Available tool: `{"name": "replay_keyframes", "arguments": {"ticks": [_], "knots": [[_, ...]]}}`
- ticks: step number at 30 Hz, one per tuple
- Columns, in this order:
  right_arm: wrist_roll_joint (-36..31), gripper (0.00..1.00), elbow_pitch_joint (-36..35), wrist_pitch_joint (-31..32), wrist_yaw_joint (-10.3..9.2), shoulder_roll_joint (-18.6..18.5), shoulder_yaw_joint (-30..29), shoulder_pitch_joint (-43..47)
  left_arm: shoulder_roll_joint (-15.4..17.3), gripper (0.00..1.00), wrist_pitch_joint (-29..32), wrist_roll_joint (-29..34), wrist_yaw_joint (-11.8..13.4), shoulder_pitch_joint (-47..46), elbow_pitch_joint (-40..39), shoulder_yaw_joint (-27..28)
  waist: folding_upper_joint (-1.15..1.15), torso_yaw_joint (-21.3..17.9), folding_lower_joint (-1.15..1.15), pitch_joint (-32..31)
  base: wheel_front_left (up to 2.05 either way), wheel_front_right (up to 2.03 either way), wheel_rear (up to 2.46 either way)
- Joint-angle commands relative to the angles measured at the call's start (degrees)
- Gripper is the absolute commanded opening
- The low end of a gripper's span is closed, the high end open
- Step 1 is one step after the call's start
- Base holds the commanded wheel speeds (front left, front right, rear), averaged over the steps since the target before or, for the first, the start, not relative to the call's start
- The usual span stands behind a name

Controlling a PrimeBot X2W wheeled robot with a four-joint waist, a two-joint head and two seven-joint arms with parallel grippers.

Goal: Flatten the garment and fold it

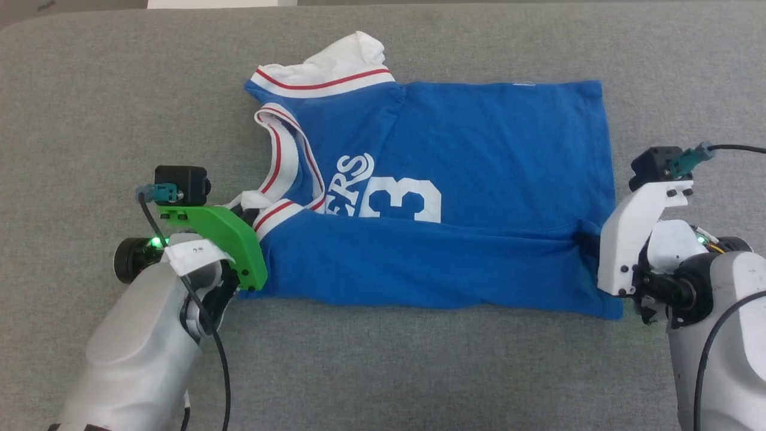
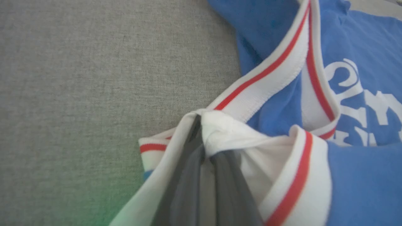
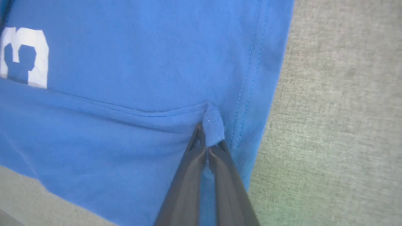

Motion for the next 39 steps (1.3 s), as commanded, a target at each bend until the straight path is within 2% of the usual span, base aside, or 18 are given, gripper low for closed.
{"name": "replay_keyframes", "arguments": {"ticks": [1,3,4,5,6,7,8,14,22,26,33,39], "knots": [[-0.8,0.00,1.8,1.1,-0.12,0.0,0.2,0.5,-0.9,0.00,1.1,-0.1,-0.2,0.1,1.8,-0.6,0.00,0.1,-0.01,-0.1,0.00,0.00,0.00],[-1.1,0.00,2.2,1.9,-0.12,0.0,0.0,0.7,-1.1,0.00,1.3,-0.5,-0.5,0.1,2.7,-0.7,0.00,0.3,-0.01,-0.5,0.00,0.00,0.00],[-1.1,0.00,2.3,2.1,-0.12,0.0,-0.3,0.8,-1.2,0.31,1.6,-0.7,-0.6,0.1,3.0,-0.7,0.00,0.4,-0.01,-0.6,0.00,0.00,0.00],[-1.3,0.00,2.5,2.6,-0.12,0.1,-0.6,1.0,-1.3,0.86,1.6,-0.9,-0.8,0.1,3.2,-0.7,0.00,0.6,-0.01,-0.8,0.00,0.00,0.00],[-1.4,0.04,2.4,2.5,-0.12,0.1,-0.7,1.1,-1.3,1.00,1.7,-1.0,-0.9,0.0,3.3,-0.8,0.00,0.7,-0.01,-1.1,0.00,0.00,0.00],[-1.4,0.41,2.3,2.5,-0.12,0.1,-0.8,1.3,-1.4,1.00,1.9,-1.2,-1.0,0.1,3.5,-0.8,0.00,0.8,-0.01,-1.4,0.00,0.00,0.00],[-1.3,1.00,2.2,2.6,-0.12,0.2,-0.9,1.4,-1.4,1.00,1.8,-1.3,-1.1,0.1,3.5,-0.7,0.00,0.8,-0.01,-1.7,0.00,0.00,0.00],[0.2,1.00,1.6,-0.1,-0.12,0.6,-2.0,2.0,-1.2,1.00,1.3,-2.6,-0.8,0.7,2.9,0.3,0.00,0.8,-0.01,-4.9,0.00,0.00,0.00],[3.7,1.00,1.2,-9.8,-0.12,1.2,-3.9,3.2,-0.2,1.00,-1.7,-4.4,0.7,3.3,0.4,3.1,0.00,0.8,-0.01,-10.9,0.00,0.00,0.00],[5.4,1.00,0.6,-15.0,-0.12,0.8,-3.7,4.9,0.4,1.00,-5.9,-4.9,1.5,5.2,-2.1,5.1,0.00,0.9,-0.01,-13.8,0.00,0.00,0.00],[8.3,1.00,-3.0,-28.4,-0.12,-0.7,-2.7,10.0,2.1,1.00,-17.5,-3.2,2.1,12.8,-9.0,7.7,0.00,1.0,-0.01,-18.0,0.00,0.00,0.00],[9.7,1.00,-5.5,-39.0,-0.12,-1.6,-3.0,17.1,2.4,1.00,-22.0,-2.1,4.4,23.0,-15.8,9.9,0.00,1.0,-0.01,-20.5,0.00,0.00,0.00]]}}
